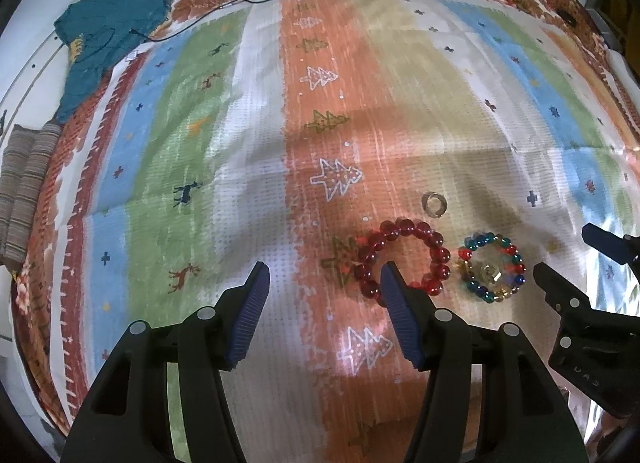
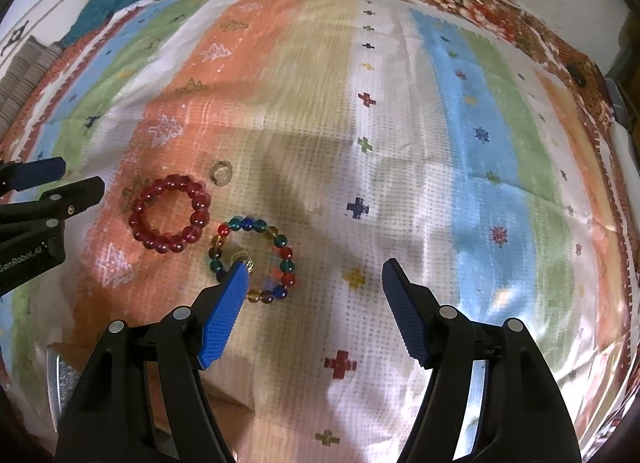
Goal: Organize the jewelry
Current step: 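Move both open tools forward to the red and multicolour bead bracelets, then grasp the red bead bracelet with left tool while right grasps multicolour bracelet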
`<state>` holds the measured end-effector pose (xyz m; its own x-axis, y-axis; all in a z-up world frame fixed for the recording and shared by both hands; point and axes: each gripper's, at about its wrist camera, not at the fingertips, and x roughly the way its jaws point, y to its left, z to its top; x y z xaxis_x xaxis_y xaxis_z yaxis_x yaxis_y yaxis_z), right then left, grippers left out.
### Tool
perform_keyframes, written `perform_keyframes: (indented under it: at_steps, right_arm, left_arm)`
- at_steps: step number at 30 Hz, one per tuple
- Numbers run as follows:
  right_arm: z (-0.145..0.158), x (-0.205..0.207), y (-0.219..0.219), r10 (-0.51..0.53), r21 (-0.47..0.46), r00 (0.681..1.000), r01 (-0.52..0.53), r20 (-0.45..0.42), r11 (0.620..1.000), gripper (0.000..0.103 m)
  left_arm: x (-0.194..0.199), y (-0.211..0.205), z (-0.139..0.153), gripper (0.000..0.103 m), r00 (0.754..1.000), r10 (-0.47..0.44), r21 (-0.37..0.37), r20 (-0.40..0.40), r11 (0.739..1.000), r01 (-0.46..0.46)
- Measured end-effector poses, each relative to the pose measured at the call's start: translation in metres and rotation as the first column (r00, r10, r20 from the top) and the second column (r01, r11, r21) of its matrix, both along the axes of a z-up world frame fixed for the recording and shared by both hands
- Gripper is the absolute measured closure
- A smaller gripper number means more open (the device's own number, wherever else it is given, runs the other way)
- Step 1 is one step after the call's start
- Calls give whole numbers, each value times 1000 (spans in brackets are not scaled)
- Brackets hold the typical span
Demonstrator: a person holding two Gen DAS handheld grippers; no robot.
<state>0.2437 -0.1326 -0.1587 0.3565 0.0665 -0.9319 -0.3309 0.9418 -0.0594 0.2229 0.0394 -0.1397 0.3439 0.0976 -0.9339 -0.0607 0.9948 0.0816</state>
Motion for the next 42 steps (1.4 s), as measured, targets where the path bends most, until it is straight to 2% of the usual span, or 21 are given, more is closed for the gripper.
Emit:
perform_keyframes:
  at_steps: [21, 25, 28, 31, 34, 36, 37, 40, 42]
  right_arm:
    - [-31, 19, 5, 4, -43, 999, -6, -48, 999, 34]
    - [-40, 21, 4, 13, -67, 998, -16, -55, 998, 36]
    - [-42, 22, 5, 18, -67, 998, -22, -52, 997, 37]
    - [-40, 23, 7, 25, -66, 999, -29, -48, 997, 47]
    - [-39, 23, 8, 30, -67, 999, -32, -43, 997, 58]
    - [-38, 24, 9, 31, -68, 999, -34, -39, 997, 64]
    - [-38, 24, 8, 32, -69, 999, -34, -35, 997, 68]
    - [-33, 24, 7, 27, -48, 999, -28, -19, 998, 84]
    - [-30, 24, 8, 29, -41, 1000, -29, -12, 999, 89]
  left_arm:
    - [24, -9, -41, 45, 994, -66, 37, -91, 997, 70]
    - [26, -12, -54, 49, 989, -90, 51, -119, 994, 97]
    - [28, -9, -57, 49, 990, -89, 36, -112, 995, 94]
    - [30, -7, -58, 54, 990, -88, 14, -109, 996, 90]
    - [32, -5, -59, 67, 990, -89, 3, -108, 996, 89]
    - [34, -4, -59, 84, 990, -89, 3, -110, 996, 90]
    - [34, -4, -59, 89, 990, -87, 7, -113, 996, 88]
    - [32, -5, -58, 90, 990, -86, 13, -111, 996, 88]
    - [31, -8, -57, 90, 990, -86, 27, -110, 996, 90]
